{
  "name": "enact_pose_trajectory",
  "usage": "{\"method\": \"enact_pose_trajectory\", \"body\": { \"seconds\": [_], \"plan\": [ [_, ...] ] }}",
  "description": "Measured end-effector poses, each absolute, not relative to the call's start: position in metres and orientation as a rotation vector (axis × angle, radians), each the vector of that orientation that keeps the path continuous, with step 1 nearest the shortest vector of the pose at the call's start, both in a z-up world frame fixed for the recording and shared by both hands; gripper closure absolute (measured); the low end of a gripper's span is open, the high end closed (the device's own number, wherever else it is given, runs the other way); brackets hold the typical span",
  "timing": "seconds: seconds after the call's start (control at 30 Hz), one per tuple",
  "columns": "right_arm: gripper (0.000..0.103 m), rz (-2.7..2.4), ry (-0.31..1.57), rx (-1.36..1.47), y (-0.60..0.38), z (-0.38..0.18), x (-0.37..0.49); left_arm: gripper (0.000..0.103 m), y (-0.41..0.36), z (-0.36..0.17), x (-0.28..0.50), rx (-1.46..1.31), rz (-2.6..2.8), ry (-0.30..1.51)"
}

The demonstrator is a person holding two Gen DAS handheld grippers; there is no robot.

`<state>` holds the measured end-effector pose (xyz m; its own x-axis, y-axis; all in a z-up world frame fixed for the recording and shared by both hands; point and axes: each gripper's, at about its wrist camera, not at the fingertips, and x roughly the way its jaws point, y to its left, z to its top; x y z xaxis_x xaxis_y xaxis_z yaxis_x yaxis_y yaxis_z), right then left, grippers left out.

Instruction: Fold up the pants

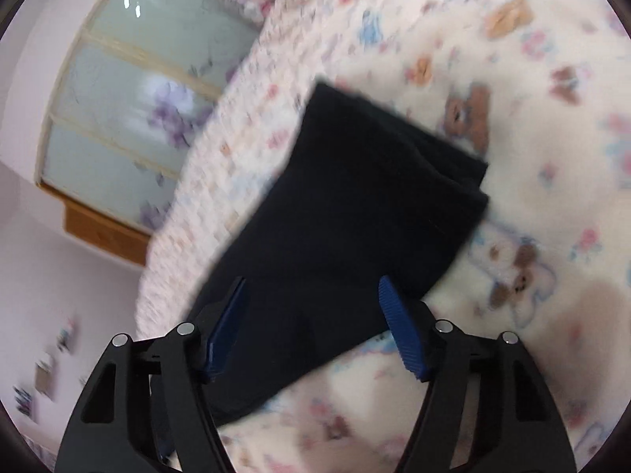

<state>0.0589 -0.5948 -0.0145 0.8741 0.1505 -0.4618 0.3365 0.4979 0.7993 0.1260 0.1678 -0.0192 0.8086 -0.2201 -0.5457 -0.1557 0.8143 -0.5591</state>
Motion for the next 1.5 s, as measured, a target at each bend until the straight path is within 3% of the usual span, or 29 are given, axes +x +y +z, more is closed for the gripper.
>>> {"method": "enact_pose_trajectory", "body": {
  "seconds": [0.13,0.37,0.57,0.67,0.73,0.87,0.93,1.1,1.3,1.5],
  "plan": [
    [0.026,-0.242,0.371,1.038,-0.61,0.006,0.025,0.002,0.166,-0.019,0.129,-0.605,-0.027,0.643],
    [0.027,-0.28,0.56,1.04,-0.615,-0.017,0.036,0.002,0.157,-0.016,0.126,-0.583,-0.012,0.646],
    [0.028,-0.304,0.568,1.01,-0.621,-0.021,0.037,0.002,0.153,-0.016,0.129,-0.572,-0.006,0.647],
    [0.049,-0.348,0.573,0.938,-0.621,-0.02,0.043,0.002,0.153,-0.016,0.129,-0.573,-0.007,0.646],
    [0.072,-0.39,0.596,0.924,-0.628,-0.026,0.049,0.002,0.154,-0.016,0.129,-0.576,-0.009,0.644],
    [0.086,-0.338,0.509,0.882,-0.627,-0.015,0.049,0.002,0.156,-0.016,0.13,-0.584,-0.014,0.641],
    [0.086,-0.273,0.39,0.817,-0.623,0.001,0.048,0.002,0.156,-0.016,0.13,-0.582,-0.013,0.641],
    [0.089,-0.379,0.568,0.938,-0.64,-0.044,0.058,0.002,0.156,-0.016,0.13,-0.585,-0.015,0.64],
    [0.08,-0.359,0.526,1.028,-0.633,-0.032,0.031,0.002,0.157,-0.017,0.13,-0.586,-0.016,0.64],
    [0.079,-0.314,0.568,1.107,-0.637,-0.045,0.036,0.002,0.158,-0.017,0.129,-0.583,-0.016,0.64]
  ]
}}
